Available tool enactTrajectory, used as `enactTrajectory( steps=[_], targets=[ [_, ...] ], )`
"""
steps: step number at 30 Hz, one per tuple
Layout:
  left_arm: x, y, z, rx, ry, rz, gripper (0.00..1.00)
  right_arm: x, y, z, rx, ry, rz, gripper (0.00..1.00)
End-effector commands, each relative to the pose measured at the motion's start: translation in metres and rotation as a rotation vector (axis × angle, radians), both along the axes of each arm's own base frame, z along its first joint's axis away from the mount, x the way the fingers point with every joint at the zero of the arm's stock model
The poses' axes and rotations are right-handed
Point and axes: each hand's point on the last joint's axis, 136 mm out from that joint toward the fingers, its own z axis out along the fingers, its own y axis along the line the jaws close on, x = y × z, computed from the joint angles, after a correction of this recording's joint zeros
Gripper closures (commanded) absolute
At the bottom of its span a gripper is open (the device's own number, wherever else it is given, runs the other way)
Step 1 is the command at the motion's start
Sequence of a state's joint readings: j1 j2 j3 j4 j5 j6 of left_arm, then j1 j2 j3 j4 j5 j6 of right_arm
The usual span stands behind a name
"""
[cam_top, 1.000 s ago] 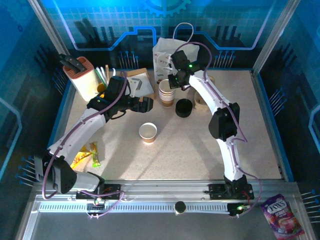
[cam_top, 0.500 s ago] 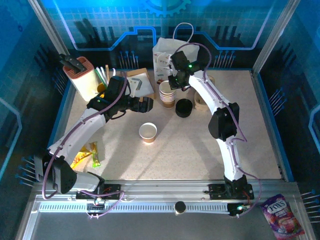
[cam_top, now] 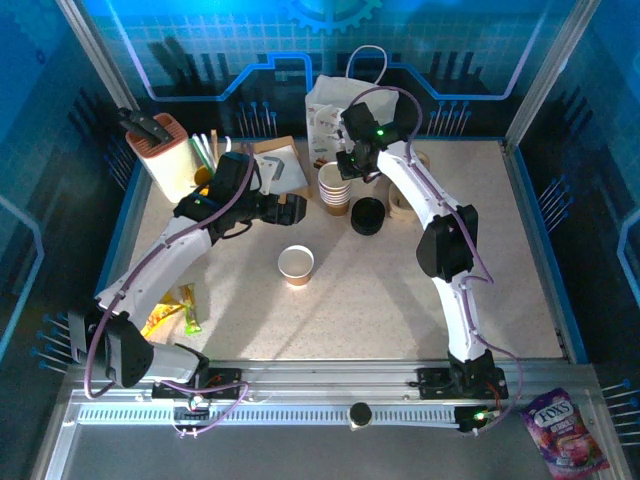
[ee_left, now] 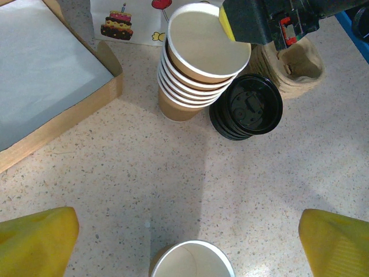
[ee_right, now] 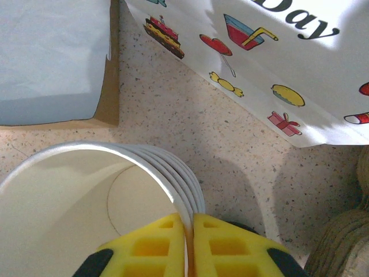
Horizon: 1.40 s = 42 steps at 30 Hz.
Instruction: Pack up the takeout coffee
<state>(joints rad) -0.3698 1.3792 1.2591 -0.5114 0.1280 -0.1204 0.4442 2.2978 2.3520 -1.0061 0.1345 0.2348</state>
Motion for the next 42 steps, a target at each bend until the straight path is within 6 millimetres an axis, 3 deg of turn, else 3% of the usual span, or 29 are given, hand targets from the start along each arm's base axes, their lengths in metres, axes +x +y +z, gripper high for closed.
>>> enactTrajectory(
  steps=[1, 9, 14, 18, 21, 24, 28, 32, 36, 42],
  targets=[
    [-0.002, -0.002, -0.002, 0.021, -0.004, -0.020, 0.02, 0.002, -0.001, 0.002, -0.009, 0.000, 0.009, 0.92],
    [-0.003, -0.002, -0.002, 0.022, -0.003, -0.022, 0.02, -0.002, 0.010, 0.024, 0.166, 0.002, 0.027, 0.96],
    [-0.003, -0.002, -0.002, 0.022, -0.006, -0.023, 0.02, -0.003, -0.003, 0.026, 0.035, -0.036, 0.002, 0.98],
    [-0.003, -0.002, -0.002, 0.024, -0.005, -0.021, 0.02, -0.007, 0.009, 0.028, 0.223, 0.017, 0.017, 0.99],
    [-0.003, -0.001, -0.002, 0.026, -0.005, -0.021, 0.02, -0.006, -0.010, 0.034, -0.014, -0.071, -0.018, 1.00],
    [-0.002, -0.001, -0.002, 0.026, -0.006, -0.019, 0.02, -0.013, 0.007, 0.041, 0.175, -0.006, 0.020, 1.00],
    [-0.003, -0.001, -0.003, 0.030, -0.005, -0.020, 0.02, -0.010, -0.008, 0.047, 0.008, -0.083, -0.008, 1.00],
    [-0.002, -0.002, -0.003, 0.026, -0.005, -0.022, 0.02, -0.012, -0.001, 0.049, 0.086, -0.051, 0.009, 1.00],
    [-0.002, -0.001, -0.004, 0.031, -0.005, -0.018, 0.02, -0.014, -0.001, 0.080, 0.134, -0.100, 0.013, 1.00],
    [-0.004, -0.001, 0.006, 0.013, -0.021, -0.019, 0.01, -0.032, -0.010, 0.153, 0.184, -0.223, 0.034, 1.00]
  ],
)
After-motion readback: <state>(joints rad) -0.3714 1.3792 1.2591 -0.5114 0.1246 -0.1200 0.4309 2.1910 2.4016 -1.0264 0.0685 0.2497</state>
